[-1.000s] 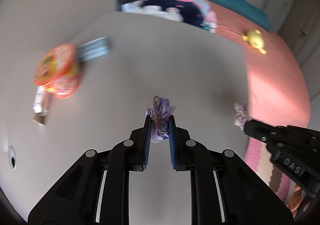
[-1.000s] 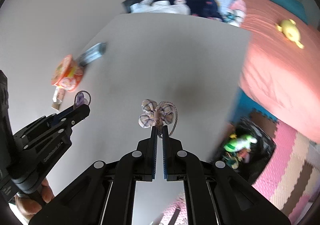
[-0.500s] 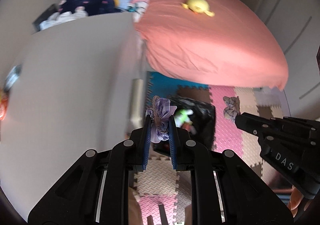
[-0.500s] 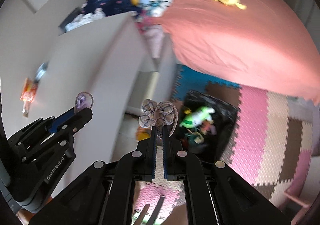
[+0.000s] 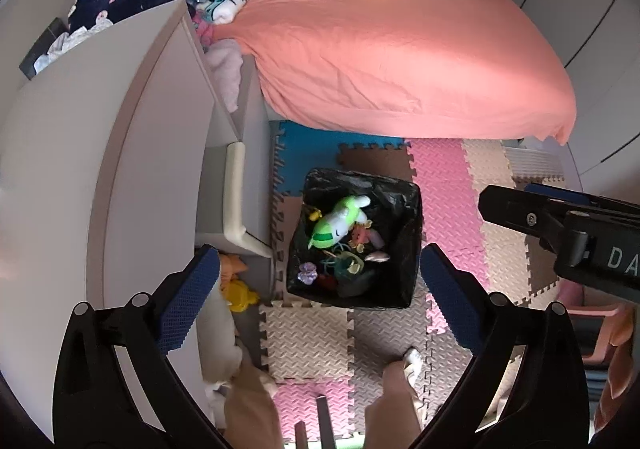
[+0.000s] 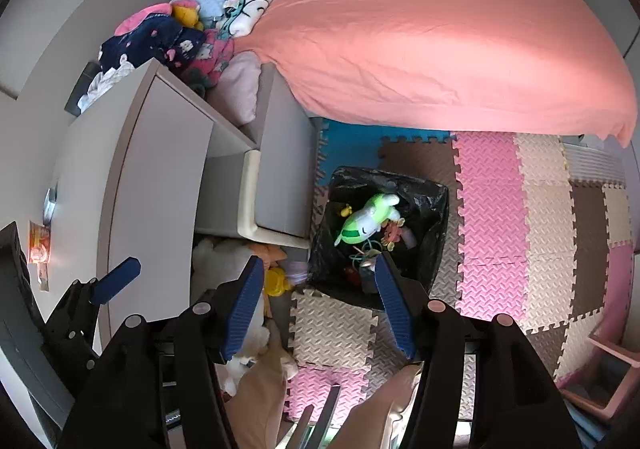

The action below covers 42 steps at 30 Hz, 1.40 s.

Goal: Collect trash
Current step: 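Carry both scrunchies over the black bin and open both grippers, then move both grippers back over the table items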

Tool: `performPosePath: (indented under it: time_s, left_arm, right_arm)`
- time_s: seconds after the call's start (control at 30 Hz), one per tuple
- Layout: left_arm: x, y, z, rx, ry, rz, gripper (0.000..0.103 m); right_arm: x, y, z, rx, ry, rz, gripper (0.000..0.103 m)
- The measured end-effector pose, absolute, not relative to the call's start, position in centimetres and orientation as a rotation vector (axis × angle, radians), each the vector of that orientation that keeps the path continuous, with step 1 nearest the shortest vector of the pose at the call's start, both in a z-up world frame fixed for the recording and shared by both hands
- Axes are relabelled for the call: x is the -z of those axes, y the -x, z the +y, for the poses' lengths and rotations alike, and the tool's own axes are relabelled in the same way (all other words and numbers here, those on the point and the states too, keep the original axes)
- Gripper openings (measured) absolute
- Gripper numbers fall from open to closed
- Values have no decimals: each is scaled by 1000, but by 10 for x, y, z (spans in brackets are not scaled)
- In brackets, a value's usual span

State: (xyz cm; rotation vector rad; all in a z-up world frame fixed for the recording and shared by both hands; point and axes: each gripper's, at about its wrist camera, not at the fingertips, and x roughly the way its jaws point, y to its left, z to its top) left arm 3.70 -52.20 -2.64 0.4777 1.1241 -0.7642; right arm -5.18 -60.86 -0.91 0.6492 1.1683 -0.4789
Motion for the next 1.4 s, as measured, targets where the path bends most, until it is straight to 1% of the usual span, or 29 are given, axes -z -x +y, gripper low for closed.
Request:
performPosePath:
  time_s: [0.27, 0.57, 0.83, 0.87, 0.93, 1.1, 1.13, 1.23, 1.4]
  left_arm:
    - [19, -43, -501, 748, -435, 1119, 97]
    - [-10, -66, -442, 687, -386, 1081, 97]
    - [-36, -101, -347, 561, -313, 1041, 97]
    - [-39, -106, -333, 544, -300, 1042, 97]
    - [-42, -117, -307, 503, -279, 1042, 97]
    - [-47, -142, -240, 404, -206, 1043, 97]
    - [-48, -148, -225, 382, -190, 1042, 97]
    - [-50, -160, -189, 325, -159, 1036, 97]
    - [-52, -180, -137, 253, -116, 1035, 97]
  right_arm:
    - [7, 43, -596, 462, -620, 1173, 59]
    - [-12, 12, -555, 394, -565, 1159, 59]
    - [-29, -34, -484, 274, -475, 1161, 59]
    - [-31, -41, -475, 261, -462, 1162, 60]
    - [-36, -56, -453, 233, -438, 1158, 65]
    - [-44, -86, -403, 156, -393, 1161, 66]
    - [-46, -93, -392, 133, -385, 1162, 69]
    - [-49, -114, -362, 101, -346, 1161, 72]
    - [-47, -146, -324, 52, -282, 1181, 73]
